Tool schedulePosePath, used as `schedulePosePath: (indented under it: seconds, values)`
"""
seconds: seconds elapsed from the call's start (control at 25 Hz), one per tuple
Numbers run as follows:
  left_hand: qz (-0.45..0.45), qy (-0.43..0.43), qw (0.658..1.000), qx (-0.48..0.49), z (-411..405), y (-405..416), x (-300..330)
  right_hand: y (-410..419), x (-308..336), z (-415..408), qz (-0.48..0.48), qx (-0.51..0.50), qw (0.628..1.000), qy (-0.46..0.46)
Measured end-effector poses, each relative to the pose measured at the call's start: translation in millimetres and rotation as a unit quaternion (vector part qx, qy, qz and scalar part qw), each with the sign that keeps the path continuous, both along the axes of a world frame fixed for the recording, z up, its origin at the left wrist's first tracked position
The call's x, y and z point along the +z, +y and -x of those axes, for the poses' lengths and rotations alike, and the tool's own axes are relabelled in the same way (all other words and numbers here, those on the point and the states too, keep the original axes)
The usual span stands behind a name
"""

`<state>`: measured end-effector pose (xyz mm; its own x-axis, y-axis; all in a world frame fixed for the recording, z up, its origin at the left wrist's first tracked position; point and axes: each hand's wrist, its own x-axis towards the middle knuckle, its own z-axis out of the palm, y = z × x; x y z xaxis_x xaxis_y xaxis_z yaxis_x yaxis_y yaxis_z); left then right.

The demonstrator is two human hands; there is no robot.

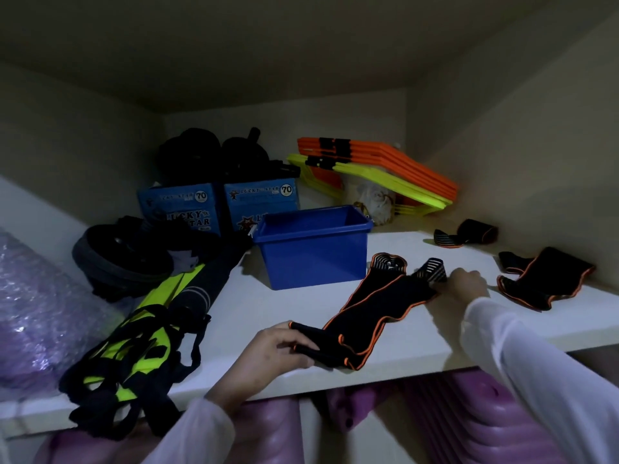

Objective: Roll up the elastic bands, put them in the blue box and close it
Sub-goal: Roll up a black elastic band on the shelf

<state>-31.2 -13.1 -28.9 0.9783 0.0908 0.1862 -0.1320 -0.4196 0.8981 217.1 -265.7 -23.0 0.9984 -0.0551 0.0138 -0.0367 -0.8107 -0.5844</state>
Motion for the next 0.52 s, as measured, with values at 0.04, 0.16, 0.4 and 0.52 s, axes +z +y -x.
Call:
schedulePosePath:
  seconds: [0.04,0.16,0.4,0.52]
  values:
    - [0.001,0.004,1.000,0.003,0,0,0,-1,-1,-5,-0.017,-0.001,1.000,0.015]
    - [0.002,0.019,1.000,0.011,-1,1,-1,2,1,-13,-0.010,0.052,0.998,0.023]
    - [-0.001,0.015,1.000,0.018,-3,2,2,5,27,-28,-0.032,0.131,0.988,0.068]
    - [0.015,0.029,0.999,0.013,-7,0,2,11,47,-38,-0.165,0.163,0.973,-0.010]
